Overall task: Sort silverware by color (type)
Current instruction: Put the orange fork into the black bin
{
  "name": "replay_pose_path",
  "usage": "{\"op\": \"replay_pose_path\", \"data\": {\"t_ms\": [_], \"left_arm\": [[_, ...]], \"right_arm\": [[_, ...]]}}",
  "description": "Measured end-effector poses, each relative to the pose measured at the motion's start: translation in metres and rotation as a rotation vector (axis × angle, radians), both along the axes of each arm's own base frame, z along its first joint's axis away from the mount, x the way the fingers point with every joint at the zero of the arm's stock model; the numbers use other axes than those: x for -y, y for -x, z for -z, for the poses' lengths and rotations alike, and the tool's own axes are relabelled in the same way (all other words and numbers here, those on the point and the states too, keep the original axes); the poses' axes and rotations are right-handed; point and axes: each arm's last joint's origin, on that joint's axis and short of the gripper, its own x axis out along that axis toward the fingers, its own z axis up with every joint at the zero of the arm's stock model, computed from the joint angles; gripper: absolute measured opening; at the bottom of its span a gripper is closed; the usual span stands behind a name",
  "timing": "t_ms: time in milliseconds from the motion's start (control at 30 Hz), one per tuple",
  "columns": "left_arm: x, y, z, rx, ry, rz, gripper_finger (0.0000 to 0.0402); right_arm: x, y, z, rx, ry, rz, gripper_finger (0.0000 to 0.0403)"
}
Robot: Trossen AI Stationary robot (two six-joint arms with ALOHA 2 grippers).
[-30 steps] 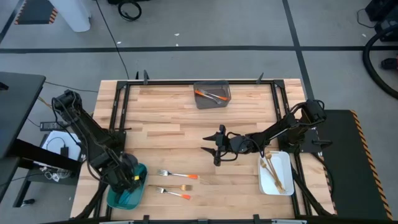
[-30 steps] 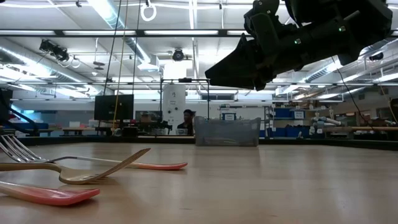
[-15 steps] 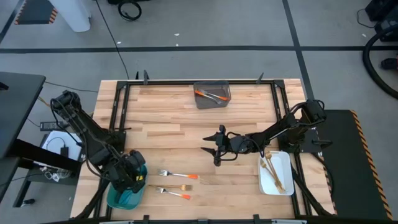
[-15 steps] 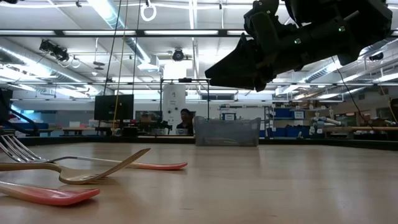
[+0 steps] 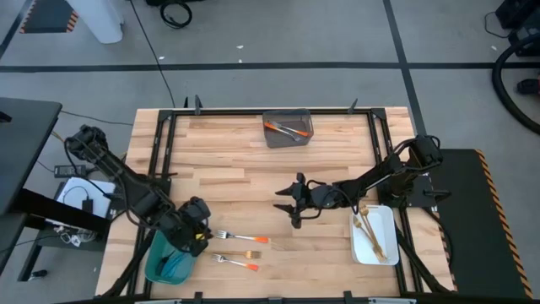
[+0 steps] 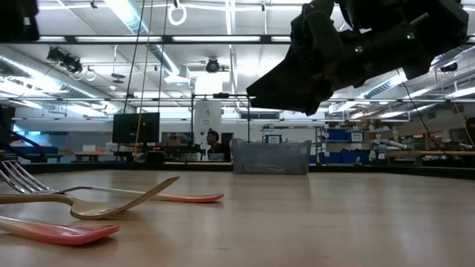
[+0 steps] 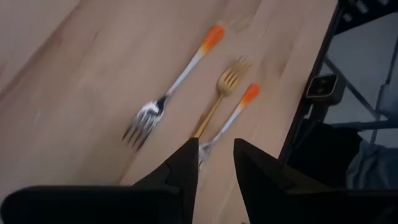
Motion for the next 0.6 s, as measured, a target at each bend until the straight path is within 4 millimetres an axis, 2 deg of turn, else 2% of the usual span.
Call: {"op": "replay_pose_path", "data": {"t_ms": [267, 600], "left_arm": [[-0.01, -0.014, -0.001, 0.074, -0.096, 0.028, 0.0109], [-0.008, -0.047, 0.016, 0.12, -0.194, 0.123, 0.0109]], "right_arm": [[-0.007, 0.003, 0.004, -0.038, -0.022, -0.015, 0.0213], [-0.019, 0.008, 0.006, -0.062, -0.04, -0.045, 0.0213]]}}
